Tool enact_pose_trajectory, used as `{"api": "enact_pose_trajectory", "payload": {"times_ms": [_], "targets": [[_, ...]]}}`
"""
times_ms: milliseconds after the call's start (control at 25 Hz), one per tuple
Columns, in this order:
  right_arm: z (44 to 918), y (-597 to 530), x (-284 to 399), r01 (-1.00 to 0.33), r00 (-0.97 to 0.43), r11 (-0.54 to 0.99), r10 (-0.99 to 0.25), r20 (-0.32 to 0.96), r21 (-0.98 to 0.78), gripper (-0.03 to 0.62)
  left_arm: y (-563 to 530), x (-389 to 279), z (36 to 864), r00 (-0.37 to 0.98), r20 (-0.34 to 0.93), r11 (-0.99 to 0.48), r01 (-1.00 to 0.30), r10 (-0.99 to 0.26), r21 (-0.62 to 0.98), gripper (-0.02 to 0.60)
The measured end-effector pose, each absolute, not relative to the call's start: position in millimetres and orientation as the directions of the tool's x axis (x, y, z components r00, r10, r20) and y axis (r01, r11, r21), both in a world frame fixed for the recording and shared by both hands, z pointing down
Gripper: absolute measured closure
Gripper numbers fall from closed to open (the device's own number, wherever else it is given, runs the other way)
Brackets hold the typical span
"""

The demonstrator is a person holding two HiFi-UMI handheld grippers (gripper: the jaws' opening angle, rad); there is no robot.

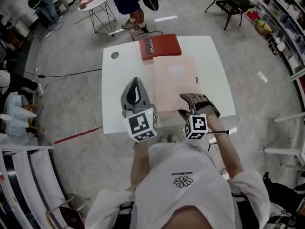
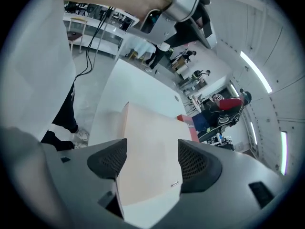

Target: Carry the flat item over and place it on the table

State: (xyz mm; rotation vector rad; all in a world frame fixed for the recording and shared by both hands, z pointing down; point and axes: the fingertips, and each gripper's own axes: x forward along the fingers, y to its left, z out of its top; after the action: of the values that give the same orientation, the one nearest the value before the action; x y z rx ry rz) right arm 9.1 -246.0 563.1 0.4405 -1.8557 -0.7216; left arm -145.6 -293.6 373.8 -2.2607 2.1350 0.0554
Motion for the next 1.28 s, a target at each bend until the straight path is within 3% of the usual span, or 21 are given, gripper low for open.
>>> {"api": "enact_pose_trajectory", "payload": {"times_ms": [120,240,400,520,720,800,880,1280], "targets": [[532,-269,9,-0.055,-0.395,0.686,-0.682,0.615,0.725,0.265,-294,-141,368,0.066,-0.060,-0.066,-0.998,-0.996,-0.004,0.566],[486,-299,11,-0.279,-0.408,0.608,-0.776,0.482,0.743,0.264,-294,-137,364,0.076,-0.069,-0.075,-0.997,-0.995,-0.010,0.566],[405,-322,16,-0.615,-0.474,0.523,-0.843,0.254,0.590,0.264,-293,-129,362,0.093,-0.069,-0.092,-0.996,-0.993,-0.016,0.566],[362,-330,25,-0.762,-0.451,0.445,-0.886,0.107,0.470,0.266,-292,-122,360,0.105,-0.069,-0.104,-0.994,-0.992,-0.023,0.566],[335,-326,30,-0.869,-0.399,0.377,-0.917,-0.004,0.319,0.292,-291,-121,349,0.112,-0.084,-0.109,-0.993,-0.990,-0.036,0.566],[335,-325,37,-0.913,-0.369,0.359,-0.929,-0.021,0.192,0.484,-291,-119,347,0.118,-0.084,-0.116,-0.993,-0.989,-0.030,0.566],[340,-322,45,-0.937,-0.333,0.328,-0.942,-0.027,0.117,0.563,-291,-115,348,0.128,-0.079,-0.127,-0.992,-0.989,-0.019,0.566],[364,-307,47,-0.947,-0.294,0.288,-0.956,-0.023,0.140,0.583,-283,-112,346,0.137,-0.091,-0.132,-0.989,-0.986,-0.063,0.566]]}}
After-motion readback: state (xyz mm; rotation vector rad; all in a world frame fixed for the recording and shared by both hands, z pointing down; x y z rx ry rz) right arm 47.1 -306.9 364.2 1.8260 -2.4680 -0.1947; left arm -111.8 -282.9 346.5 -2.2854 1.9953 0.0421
